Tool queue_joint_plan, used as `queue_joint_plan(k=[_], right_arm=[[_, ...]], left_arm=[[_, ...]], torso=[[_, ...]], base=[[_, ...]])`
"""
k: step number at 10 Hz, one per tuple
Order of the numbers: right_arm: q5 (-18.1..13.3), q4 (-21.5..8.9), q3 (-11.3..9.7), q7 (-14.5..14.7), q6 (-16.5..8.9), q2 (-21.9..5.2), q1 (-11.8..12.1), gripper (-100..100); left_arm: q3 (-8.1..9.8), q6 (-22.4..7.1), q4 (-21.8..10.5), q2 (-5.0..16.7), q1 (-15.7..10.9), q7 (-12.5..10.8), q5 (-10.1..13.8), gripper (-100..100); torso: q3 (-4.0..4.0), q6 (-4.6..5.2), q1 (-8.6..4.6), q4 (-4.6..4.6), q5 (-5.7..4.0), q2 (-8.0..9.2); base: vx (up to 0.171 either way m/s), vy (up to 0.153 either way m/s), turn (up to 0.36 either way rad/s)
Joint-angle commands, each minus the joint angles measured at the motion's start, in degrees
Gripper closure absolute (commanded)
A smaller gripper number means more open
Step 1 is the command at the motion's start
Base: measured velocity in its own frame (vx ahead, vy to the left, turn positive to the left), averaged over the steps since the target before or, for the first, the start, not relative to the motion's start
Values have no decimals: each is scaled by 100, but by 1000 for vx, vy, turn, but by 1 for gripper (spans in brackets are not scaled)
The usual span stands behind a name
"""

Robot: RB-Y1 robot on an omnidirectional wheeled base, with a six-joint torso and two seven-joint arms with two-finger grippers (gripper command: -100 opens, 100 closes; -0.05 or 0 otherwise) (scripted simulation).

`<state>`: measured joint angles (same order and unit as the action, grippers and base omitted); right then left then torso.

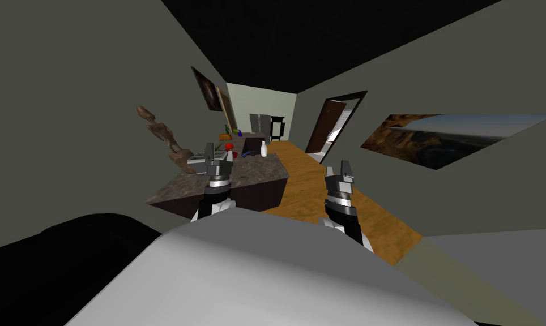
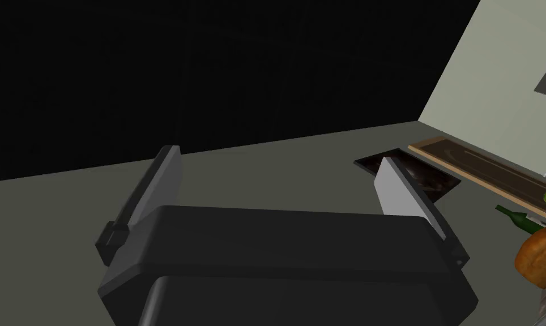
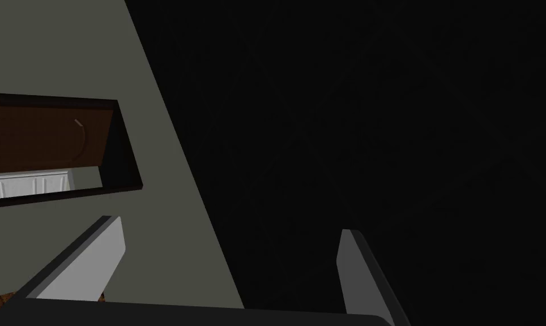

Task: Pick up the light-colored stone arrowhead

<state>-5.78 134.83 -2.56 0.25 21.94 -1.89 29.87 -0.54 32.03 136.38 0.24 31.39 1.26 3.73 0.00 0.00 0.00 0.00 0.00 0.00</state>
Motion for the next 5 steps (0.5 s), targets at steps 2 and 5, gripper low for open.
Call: queue_joint_plan(k=[2,5], right_arm=[[0,0,0,0,0,0,0,0],[0,0,-1,0,0,1,-1,0]], left_arm=[[130,-171,-87,338,-69,-27,70,-100],[430,-608,-298,860,-225,-96,246,-100]], torso=[[3,0,-3,1,0,5],[16,0,-16,6,-4,28]], base=[[-33,-19,-10],[-78,-49,-17]])
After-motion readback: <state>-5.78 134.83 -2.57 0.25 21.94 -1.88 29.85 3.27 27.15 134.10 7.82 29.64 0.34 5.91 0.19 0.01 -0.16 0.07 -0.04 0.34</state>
